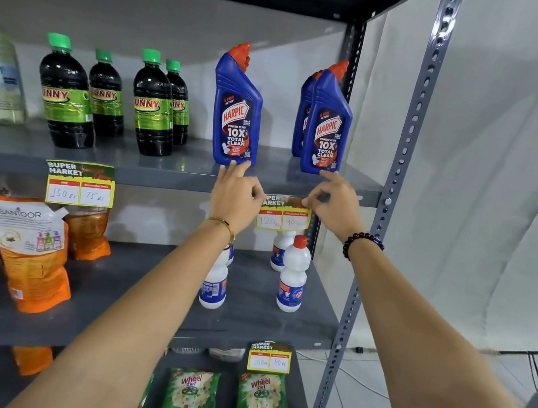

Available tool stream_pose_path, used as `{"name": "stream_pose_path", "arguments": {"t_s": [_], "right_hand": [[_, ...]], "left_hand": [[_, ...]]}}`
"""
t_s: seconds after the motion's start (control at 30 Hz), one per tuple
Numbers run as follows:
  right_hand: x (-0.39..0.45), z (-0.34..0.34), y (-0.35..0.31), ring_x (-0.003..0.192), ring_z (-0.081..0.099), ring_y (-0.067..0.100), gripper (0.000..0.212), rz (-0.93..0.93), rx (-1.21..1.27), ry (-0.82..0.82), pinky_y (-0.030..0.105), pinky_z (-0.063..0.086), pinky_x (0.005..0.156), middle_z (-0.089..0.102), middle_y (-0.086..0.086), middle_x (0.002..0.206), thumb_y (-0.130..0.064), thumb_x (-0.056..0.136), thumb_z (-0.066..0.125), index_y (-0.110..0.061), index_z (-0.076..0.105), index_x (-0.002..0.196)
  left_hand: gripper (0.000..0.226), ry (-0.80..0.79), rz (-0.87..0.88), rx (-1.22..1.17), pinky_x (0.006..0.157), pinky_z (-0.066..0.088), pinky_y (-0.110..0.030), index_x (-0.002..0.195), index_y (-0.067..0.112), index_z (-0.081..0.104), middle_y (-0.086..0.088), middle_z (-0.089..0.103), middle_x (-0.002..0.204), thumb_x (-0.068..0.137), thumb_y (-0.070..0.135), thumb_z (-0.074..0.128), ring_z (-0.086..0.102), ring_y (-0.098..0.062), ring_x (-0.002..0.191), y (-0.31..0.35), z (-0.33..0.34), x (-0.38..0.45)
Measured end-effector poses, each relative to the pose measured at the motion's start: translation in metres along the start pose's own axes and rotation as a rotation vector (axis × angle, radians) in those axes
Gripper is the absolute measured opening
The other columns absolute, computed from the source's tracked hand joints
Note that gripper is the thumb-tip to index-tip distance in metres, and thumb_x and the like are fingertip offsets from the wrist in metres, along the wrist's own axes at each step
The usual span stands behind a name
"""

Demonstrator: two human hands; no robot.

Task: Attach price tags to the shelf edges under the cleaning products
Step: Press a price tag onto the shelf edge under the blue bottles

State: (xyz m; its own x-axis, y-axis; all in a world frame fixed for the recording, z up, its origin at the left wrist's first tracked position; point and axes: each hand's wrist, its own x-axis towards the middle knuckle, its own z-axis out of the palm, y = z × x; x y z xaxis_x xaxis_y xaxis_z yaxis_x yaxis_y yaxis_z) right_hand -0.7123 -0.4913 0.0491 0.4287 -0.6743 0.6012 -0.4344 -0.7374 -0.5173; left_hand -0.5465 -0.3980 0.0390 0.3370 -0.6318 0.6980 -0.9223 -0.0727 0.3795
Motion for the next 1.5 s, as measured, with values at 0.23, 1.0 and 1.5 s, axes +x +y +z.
{"name": "stream_pose_path", "arguments": {"t_s": [0.23, 1.0, 1.5], "right_hand": [[-0.002, 0.015, 0.001, 0.13, 0.038, 0.026, 0.005, 0.02, 0.021, 0.05, 0.046, 0.013, 0.116, 0.053, 0.012, 0.133, -0.013, 0.077, 0.069, -0.009, 0.069, 0.075], [0.009, 0.022, -0.008, 0.107, 0.051, 0.021, 0.014, 0.031, 0.045, 0.205, 0.043, 0.046, 0.095, 0.062, 0.012, 0.109, -0.017, 0.079, 0.067, -0.004, 0.064, 0.079], [0.015, 0.029, -0.013, 0.134, 0.03, 0.032, 0.032, -0.015, -0.202, 0.086, 0.06, 0.014, 0.112, 0.048, 0.007, 0.136, -0.037, 0.084, 0.06, -0.021, 0.062, 0.111]], "left_hand": [[0.013, -0.015, 0.004, 0.084, 0.103, 0.038, -0.041, 0.08, 0.01, 0.07, -0.009, 0.051, 0.138, 0.085, 0.019, 0.062, 0.042, -0.031, 0.126, -0.005, -0.004, -0.001], [0.017, -0.017, -0.122, 0.128, 0.085, 0.05, -0.045, 0.093, 0.012, 0.062, -0.004, 0.044, 0.143, 0.089, 0.028, 0.057, 0.05, -0.035, 0.118, 0.011, -0.005, 0.009], [0.041, -0.036, -0.102, 0.176, 0.095, 0.045, -0.051, 0.114, 0.015, 0.062, -0.006, 0.045, 0.143, 0.082, 0.04, 0.065, 0.048, -0.033, 0.121, 0.015, -0.002, 0.009]]}}
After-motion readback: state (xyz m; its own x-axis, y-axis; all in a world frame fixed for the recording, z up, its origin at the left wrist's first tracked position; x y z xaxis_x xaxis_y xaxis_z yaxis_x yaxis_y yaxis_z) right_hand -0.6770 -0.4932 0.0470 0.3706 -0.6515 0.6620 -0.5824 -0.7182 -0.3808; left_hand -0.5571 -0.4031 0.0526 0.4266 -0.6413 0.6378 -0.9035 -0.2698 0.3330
